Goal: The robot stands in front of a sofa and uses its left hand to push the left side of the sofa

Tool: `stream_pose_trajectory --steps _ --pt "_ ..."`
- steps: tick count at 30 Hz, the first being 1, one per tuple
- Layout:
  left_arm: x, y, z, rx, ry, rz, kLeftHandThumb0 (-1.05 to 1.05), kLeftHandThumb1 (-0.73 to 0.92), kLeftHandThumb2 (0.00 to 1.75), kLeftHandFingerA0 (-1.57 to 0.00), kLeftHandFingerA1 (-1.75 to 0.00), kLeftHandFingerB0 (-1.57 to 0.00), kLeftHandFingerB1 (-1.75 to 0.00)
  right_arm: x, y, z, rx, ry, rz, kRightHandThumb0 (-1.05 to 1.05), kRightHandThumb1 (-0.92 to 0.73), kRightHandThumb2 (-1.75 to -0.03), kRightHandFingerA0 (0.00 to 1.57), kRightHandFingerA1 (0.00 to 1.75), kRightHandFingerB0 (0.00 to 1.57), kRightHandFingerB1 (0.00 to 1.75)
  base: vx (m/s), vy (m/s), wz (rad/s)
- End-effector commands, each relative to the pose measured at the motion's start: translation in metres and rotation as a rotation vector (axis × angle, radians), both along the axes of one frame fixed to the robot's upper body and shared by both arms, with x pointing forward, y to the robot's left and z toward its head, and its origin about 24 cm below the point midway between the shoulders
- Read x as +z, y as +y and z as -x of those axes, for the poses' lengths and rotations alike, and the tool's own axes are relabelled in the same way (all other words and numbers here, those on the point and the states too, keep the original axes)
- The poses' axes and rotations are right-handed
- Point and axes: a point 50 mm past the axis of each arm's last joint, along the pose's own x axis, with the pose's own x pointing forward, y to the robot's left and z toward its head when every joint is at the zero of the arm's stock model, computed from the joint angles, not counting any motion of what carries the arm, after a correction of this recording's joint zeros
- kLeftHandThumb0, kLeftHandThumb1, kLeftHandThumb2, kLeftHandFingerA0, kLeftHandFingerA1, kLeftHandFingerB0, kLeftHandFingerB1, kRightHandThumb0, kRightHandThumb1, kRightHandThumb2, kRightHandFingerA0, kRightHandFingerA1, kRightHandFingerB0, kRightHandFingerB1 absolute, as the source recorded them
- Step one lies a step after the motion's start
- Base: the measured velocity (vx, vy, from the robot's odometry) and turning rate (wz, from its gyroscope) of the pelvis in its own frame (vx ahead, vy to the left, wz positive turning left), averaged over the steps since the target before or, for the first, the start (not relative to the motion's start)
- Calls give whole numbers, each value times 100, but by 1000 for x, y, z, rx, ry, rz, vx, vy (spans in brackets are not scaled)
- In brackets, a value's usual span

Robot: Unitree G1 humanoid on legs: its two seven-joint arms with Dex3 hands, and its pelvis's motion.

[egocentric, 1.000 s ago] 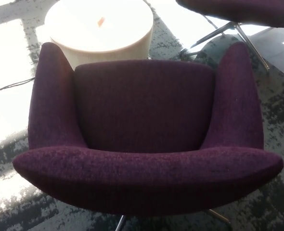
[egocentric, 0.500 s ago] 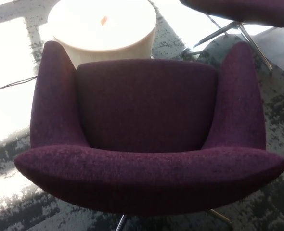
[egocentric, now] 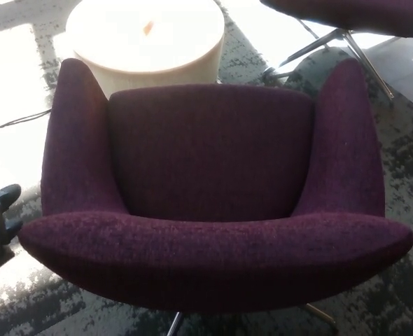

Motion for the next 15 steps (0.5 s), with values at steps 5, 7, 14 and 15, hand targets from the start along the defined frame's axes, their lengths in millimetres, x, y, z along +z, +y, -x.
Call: stream_pose_trajectory --steps 5,7,14,15 --pt "11 -15 -25 -11 5 -15 -92 87 124 -3 -20 -8 -15 6 2 -33 -26 -60 -31 -105 -92 -97 0 88 0 28 0 0 0" --pt "13 -16 -29 -16 -6 -19 -92 86 124 -3 -21 -8 -15 8 1 -40 -21 -77 -23 -105 -92 -97 0 90 0 31 0 0 0" --pt "11 -19 -29 -21 -16 -7 -91 91 88 -1 -24 -6 -21 10 2 -44 35 -91 -11 -105 -92 -103 0 89 0 23 0 0 0" --pt "11 -19 -28 -21 -16 -7 -91 91 88 -1 -24 -6 -21 10 2 -43 35 -90 -11 -105 -92 -103 0 89 0 23 0 0 0"
